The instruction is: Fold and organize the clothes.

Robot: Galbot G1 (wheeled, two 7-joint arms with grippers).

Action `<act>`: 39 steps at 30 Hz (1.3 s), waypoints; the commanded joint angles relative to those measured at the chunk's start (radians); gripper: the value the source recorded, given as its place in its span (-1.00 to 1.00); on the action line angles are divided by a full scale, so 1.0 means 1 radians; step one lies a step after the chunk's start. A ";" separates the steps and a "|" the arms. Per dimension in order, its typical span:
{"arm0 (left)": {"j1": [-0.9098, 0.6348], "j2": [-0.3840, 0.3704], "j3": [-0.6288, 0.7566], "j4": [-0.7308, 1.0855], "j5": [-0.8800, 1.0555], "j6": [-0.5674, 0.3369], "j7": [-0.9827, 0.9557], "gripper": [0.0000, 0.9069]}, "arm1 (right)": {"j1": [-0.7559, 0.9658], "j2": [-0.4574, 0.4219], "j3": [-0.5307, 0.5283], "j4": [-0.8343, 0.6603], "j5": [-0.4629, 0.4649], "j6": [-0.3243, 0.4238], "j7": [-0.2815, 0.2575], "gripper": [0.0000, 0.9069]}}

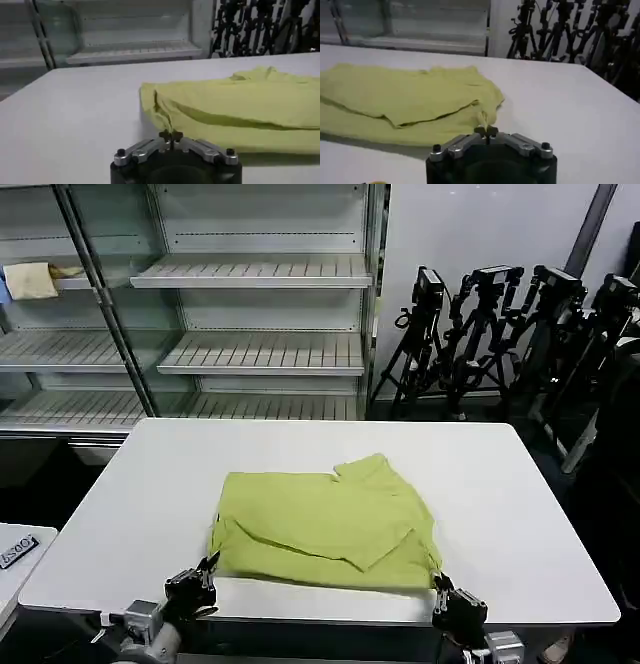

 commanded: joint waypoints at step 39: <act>-0.765 0.116 0.350 0.496 -0.239 0.123 -0.155 1.00 | 1.049 -0.037 -0.313 -0.629 0.407 -0.159 0.180 1.00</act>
